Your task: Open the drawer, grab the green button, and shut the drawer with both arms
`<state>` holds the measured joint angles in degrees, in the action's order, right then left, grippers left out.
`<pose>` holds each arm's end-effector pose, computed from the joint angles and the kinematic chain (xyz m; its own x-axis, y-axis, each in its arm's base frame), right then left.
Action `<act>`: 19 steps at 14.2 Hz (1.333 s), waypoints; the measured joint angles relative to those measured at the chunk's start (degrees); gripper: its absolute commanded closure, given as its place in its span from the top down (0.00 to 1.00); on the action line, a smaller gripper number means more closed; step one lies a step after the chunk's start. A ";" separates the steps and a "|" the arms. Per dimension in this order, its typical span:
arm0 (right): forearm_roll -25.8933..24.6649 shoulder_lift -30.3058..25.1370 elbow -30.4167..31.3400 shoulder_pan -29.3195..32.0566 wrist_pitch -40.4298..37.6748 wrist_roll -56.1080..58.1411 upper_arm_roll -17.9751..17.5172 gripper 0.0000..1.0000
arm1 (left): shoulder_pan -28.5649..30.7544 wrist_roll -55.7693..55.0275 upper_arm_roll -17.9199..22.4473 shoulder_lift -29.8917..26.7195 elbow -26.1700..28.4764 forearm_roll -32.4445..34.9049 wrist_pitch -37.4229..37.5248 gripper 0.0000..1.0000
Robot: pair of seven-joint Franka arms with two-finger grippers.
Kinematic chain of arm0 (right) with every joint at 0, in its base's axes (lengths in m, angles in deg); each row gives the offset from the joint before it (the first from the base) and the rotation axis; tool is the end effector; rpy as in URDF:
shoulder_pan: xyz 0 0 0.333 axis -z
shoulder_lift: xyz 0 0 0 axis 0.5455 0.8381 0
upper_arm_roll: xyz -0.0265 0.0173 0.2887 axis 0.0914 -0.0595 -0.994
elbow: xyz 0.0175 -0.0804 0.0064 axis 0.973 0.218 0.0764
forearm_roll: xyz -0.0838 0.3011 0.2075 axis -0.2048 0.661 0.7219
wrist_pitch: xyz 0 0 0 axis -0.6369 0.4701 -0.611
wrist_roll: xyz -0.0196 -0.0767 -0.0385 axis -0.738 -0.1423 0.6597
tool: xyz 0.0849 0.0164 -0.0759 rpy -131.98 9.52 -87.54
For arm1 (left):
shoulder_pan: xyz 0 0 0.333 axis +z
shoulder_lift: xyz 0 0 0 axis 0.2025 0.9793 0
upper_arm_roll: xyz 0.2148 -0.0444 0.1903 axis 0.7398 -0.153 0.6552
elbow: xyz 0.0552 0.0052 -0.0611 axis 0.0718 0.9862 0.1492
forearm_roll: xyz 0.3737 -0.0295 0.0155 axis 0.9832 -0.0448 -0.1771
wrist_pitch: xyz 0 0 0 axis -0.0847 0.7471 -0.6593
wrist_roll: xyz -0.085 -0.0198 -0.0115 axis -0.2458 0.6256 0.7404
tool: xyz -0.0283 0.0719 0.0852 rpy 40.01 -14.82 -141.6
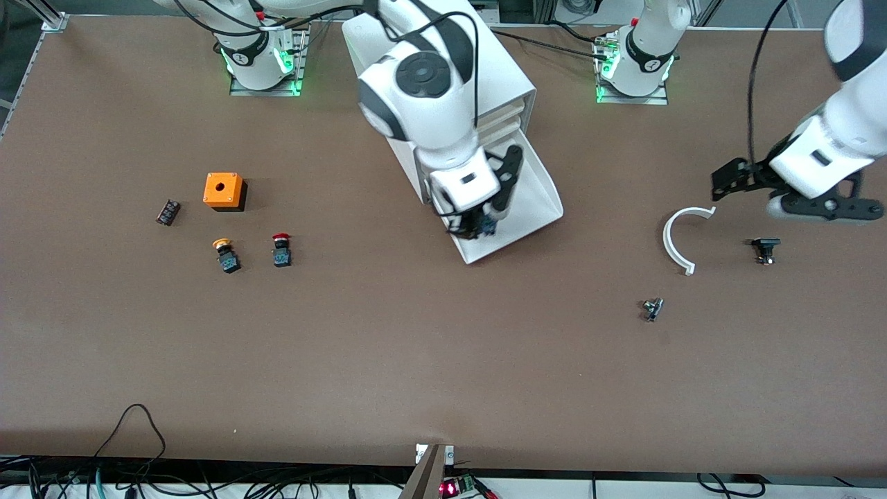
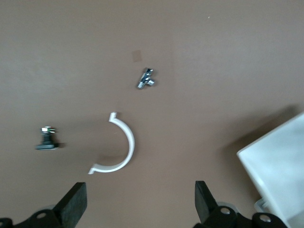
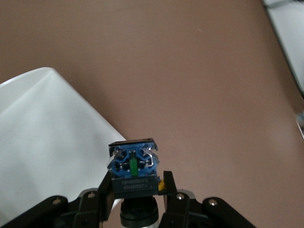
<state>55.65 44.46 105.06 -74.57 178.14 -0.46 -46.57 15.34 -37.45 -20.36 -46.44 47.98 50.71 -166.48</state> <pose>0.5383 0.5021 0.4152 0.3901 0.8812 0.2671 0.9010 -0.4251 0.0864 0.5519 -0.0501 0.5030 0.9989 -0.0250 -0.0402 -0.0248 -0.9997 0.0056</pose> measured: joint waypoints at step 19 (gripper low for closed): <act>0.05 -6.24 37.36 11.31 11.93 -45.80 7.66 0.34 | -20.73 -36.42 -5.71 25.13 16.78 -2.55 -37.90 1.00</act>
<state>55.70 38.21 142.42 -63.26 190.06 -46.26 -38.91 -5.38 -73.86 -26.07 -21.30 64.76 48.16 -204.38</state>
